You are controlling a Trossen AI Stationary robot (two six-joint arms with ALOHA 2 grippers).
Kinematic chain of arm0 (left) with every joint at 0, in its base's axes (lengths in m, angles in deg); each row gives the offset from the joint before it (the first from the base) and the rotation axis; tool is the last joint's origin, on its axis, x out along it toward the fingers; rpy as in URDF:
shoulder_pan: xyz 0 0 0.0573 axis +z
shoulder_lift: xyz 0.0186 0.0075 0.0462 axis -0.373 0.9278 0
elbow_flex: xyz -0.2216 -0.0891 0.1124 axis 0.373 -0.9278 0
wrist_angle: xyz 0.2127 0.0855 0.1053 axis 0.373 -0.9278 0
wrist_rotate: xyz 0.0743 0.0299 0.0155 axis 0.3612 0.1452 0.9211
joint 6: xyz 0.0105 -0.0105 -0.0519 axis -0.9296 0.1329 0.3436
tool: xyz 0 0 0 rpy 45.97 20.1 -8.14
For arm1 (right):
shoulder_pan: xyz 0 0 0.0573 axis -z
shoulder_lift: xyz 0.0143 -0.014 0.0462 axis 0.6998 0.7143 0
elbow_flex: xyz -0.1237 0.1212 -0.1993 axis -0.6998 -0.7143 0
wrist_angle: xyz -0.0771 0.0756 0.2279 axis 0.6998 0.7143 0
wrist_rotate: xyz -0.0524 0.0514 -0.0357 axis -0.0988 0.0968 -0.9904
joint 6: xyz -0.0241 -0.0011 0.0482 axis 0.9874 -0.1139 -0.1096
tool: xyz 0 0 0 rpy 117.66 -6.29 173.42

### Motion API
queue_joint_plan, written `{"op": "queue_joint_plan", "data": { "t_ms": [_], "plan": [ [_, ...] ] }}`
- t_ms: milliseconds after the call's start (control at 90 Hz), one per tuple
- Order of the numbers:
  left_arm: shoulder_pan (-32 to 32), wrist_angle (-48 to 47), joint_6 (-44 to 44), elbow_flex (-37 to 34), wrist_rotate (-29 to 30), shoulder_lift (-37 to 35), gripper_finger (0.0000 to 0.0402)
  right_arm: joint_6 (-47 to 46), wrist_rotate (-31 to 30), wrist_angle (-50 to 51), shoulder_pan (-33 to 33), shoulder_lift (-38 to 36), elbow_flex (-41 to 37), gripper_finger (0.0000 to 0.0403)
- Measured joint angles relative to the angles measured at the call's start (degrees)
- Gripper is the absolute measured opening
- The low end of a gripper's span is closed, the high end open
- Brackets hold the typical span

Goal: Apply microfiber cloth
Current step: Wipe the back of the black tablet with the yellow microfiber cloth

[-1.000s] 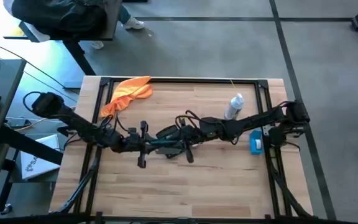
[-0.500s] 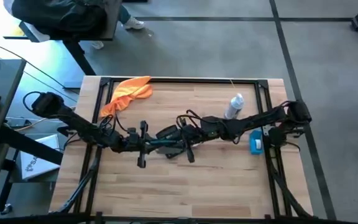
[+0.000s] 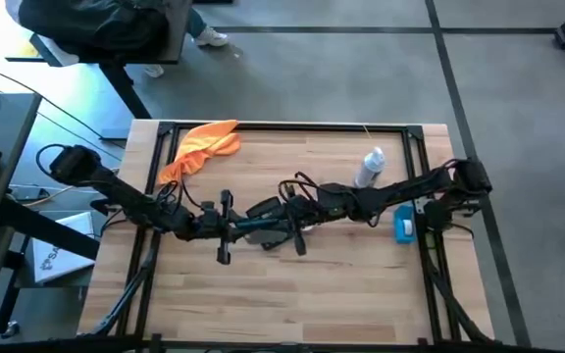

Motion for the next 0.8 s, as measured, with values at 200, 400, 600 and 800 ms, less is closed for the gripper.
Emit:
{"op": "queue_joint_plan", "data": {
  "t_ms": [200,400,600,800],
  "plan": [
    [-3.8,-0.6,-1.4,0.0,2.2,-3.8,0.0053,2.9,0.4,2.1,-0.8,-3.1,0.0,0.0001],
    [-8.2,-4.6,-3.4,-0.1,10.7,-9.6,0.01,6.1,-0.8,10.4,-1.1,-8.1,-0.1,0.0],
    [-5.9,-25.8,8.1,-0.1,33.1,-22.1,0.0125,11.3,-2.0,21.6,-3.3,-16.2,0.0,0.0],
    [5.9,-52.0,23.8,-0.1,24.5,-33.0,0.0122,11.7,-10.3,29.7,-5.1,-21.9,0.0,0.0]
  ]
}}
